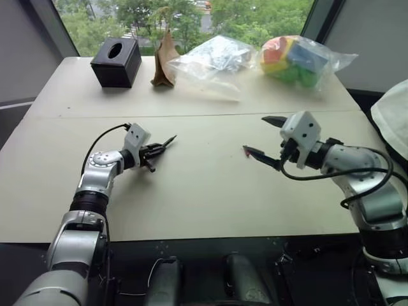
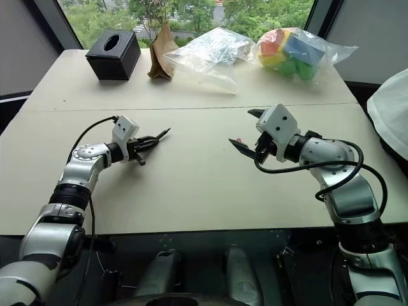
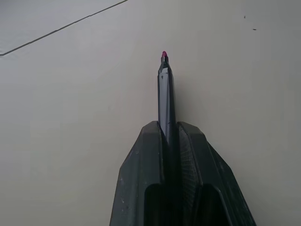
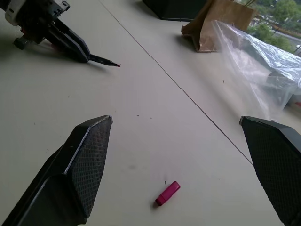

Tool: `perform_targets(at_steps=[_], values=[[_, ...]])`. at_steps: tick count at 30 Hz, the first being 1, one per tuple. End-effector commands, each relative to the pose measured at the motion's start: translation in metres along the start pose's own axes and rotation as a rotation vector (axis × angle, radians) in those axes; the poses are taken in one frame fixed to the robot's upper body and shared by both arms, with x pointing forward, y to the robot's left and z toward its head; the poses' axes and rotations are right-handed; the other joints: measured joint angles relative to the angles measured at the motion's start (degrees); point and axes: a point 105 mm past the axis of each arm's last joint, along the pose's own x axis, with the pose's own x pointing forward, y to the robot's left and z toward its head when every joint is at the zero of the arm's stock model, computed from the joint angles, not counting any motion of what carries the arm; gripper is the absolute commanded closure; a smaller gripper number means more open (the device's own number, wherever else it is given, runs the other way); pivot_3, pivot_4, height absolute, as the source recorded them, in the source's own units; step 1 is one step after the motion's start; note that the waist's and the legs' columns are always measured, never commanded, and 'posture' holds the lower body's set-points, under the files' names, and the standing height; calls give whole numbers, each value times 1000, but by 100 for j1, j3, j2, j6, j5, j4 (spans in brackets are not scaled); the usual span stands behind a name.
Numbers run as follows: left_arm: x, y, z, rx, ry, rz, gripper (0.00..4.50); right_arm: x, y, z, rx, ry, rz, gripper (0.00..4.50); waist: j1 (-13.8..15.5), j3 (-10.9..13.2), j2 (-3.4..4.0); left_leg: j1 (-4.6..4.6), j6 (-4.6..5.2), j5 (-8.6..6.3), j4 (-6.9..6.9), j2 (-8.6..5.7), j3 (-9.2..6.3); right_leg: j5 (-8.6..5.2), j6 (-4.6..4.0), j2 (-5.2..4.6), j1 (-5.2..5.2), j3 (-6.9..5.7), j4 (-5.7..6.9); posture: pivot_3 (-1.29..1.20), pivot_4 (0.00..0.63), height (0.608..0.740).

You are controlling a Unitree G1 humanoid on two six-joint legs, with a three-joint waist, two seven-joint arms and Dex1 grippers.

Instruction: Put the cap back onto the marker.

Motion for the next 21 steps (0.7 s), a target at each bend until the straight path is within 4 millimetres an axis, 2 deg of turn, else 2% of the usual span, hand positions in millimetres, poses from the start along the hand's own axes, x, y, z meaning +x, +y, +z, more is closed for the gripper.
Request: perform_targets(at_steps=[1,10,17,21], values=[[-14,-8,18,45,-43,-61,4451,4,-5,-9,12,-8,-75,0,13,2,-4,-4,0,0,0,-1,0,0,0,-1,-2,0,0,0,150,740],[-40,-25,54,158,-84,-127,4451,21,-13,-54,143,119,-261,0,19,6,-4,-6,0,0,0,-2,1,0,-1,-4,-5,1,-2,0,150,740],[-50,-32,70,213,-97,-137,4451,35,-4,-65,268,178,-363,0,-3,6,-3,-8,0,0,-7,1,1,-1,-3,2,-14,2,2,0,150,740],[-52,-33,73,213,-106,-129,4451,45,-3,-66,410,195,-471,0,-7,6,-2,-10,0,0,-7,1,2,-1,-3,2,-18,4,2,0,150,740]])
